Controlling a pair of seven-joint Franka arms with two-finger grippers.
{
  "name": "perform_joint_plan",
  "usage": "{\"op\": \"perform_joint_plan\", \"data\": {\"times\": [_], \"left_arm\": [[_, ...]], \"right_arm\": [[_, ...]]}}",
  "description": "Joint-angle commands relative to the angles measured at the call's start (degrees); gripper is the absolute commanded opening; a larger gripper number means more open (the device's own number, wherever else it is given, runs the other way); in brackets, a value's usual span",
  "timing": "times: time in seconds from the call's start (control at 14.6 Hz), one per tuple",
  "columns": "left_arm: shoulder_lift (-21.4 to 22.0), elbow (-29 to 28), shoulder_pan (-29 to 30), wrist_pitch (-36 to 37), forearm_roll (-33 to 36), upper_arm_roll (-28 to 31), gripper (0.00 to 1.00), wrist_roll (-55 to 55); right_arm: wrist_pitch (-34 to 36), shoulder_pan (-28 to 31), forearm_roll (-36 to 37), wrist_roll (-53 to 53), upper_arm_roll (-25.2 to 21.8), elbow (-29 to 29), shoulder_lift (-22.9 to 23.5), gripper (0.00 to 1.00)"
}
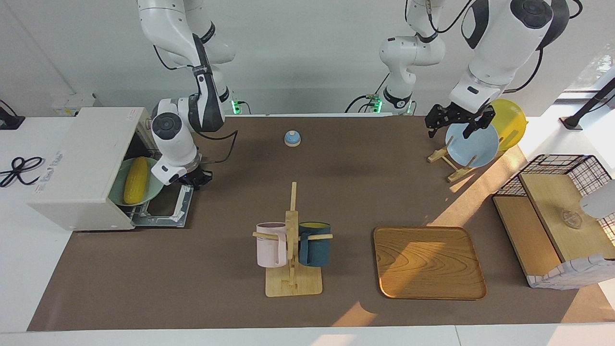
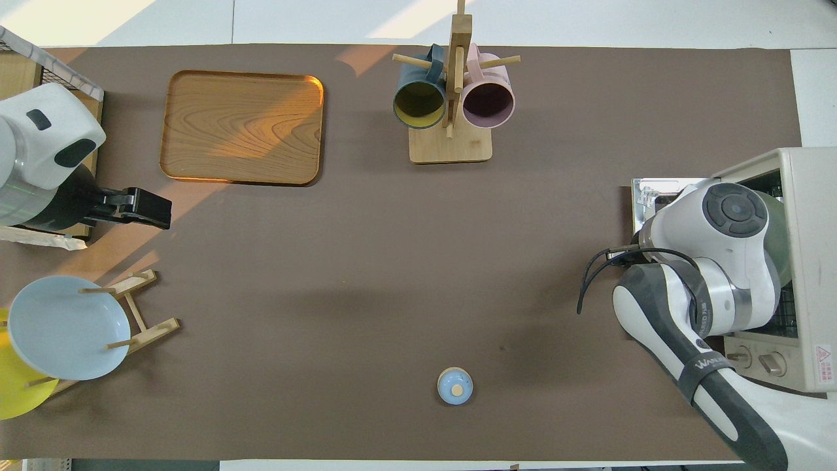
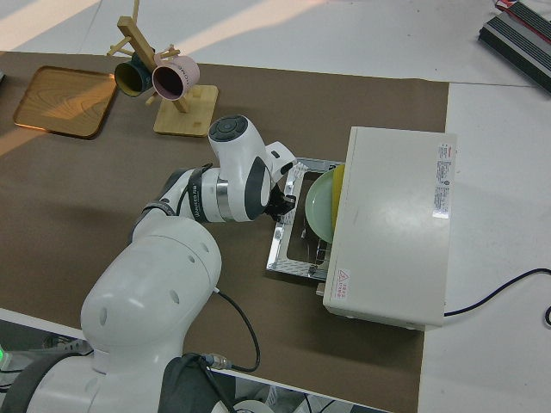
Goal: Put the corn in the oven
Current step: 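Push the oven door closed with the right gripper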
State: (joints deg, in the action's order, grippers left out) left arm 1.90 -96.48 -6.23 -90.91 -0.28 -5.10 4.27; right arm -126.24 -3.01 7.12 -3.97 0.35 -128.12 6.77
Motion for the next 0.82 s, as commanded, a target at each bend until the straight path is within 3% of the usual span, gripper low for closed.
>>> {"op": "perform_joint_plan", "data": {"times": [0.0, 0.21, 0.48, 0.68, 0.75], "left_arm": [[-1.11, 1.11, -0.18, 2.14, 0.54, -0.17, 1.00, 0.21], [-0.85, 1.20, -0.53, 2.23, 0.54, -0.17, 1.00, 0.30], [-1.02, 2.78, -0.53, 2.67, -0.07, -0.09, 1.00, 0.65], [-0.15, 2.79, 0.17, 2.15, -0.16, -0.61, 1.00, 0.48], [0.29, 2.61, 0.43, 2.14, -0.16, -0.53, 1.00, 0.13]], "right_arm": [[12.37, 0.46, 4.12, 1.59, 0.00, 10.13, 0.79, 0.00], [22.42, 3.08, 3.95, 11.41, -0.53, 16.83, -1.22, 0.00], [26.91, 8.71, 3.77, 18.91, -0.62, 17.02, -4.65, 0.00], [28.93, 8.98, 3.42, 19.26, -0.53, 17.20, -6.67, 0.00], [30.08, 8.63, 3.42, 19.26, -0.53, 17.11, -7.73, 0.10]]}}
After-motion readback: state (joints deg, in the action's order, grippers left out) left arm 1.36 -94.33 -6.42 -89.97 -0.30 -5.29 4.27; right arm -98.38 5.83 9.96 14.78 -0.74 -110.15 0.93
